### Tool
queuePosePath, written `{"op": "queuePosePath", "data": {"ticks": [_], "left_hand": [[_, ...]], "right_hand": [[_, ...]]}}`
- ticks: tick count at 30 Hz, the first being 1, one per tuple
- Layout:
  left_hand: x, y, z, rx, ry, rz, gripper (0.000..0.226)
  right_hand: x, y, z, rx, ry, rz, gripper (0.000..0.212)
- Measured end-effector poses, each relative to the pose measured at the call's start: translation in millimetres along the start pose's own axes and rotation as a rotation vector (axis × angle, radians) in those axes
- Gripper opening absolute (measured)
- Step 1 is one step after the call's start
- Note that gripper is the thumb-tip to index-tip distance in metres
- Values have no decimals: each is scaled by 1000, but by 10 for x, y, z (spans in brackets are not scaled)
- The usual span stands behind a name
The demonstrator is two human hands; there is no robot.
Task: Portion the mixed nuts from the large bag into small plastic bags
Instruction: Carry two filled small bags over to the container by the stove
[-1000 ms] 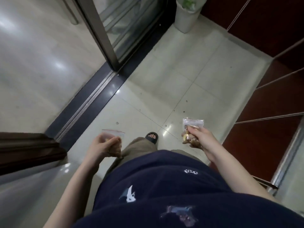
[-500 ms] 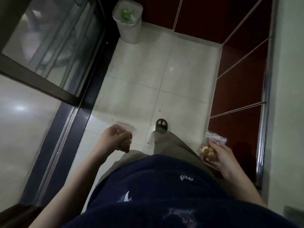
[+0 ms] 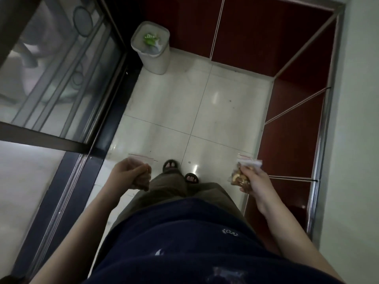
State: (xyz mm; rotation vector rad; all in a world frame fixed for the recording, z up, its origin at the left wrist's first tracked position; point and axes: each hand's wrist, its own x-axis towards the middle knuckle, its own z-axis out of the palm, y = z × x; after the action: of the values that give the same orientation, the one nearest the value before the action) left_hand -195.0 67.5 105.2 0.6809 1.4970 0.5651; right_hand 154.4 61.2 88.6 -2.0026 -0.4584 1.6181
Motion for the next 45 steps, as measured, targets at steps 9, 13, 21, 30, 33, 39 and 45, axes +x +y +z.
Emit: {"op": "queuePosePath", "data": {"ticks": [9,13,21,30,33,39,45], "left_hand": [[999,499,-394,-81,138,-44,40],[1543,1012,-428,-162,113,-16,33],[2504,2253,-267,-24,45,33,48],[3528,3354,249,23,-11,23,28],[3790,3685,354,18,36,38,24],[4015,4125,344,-100,169,5,34],[4092,4087,-22,-215,385,-75,21]], "right_hand": [[821,-1255,660,-68,-161,-71,15],[1183,-1876,753,-79,-121,-84,15],[1703,-2835,456,-63,-9,-49,21],[2551,-3557,-16,-23,137,71,17],[2970,-4027,-10,-38,122,50,15],[3647,-5031,372,-130,-21,-8,17],[3948,-5781,1117,-256,-279,-93,16]]}}
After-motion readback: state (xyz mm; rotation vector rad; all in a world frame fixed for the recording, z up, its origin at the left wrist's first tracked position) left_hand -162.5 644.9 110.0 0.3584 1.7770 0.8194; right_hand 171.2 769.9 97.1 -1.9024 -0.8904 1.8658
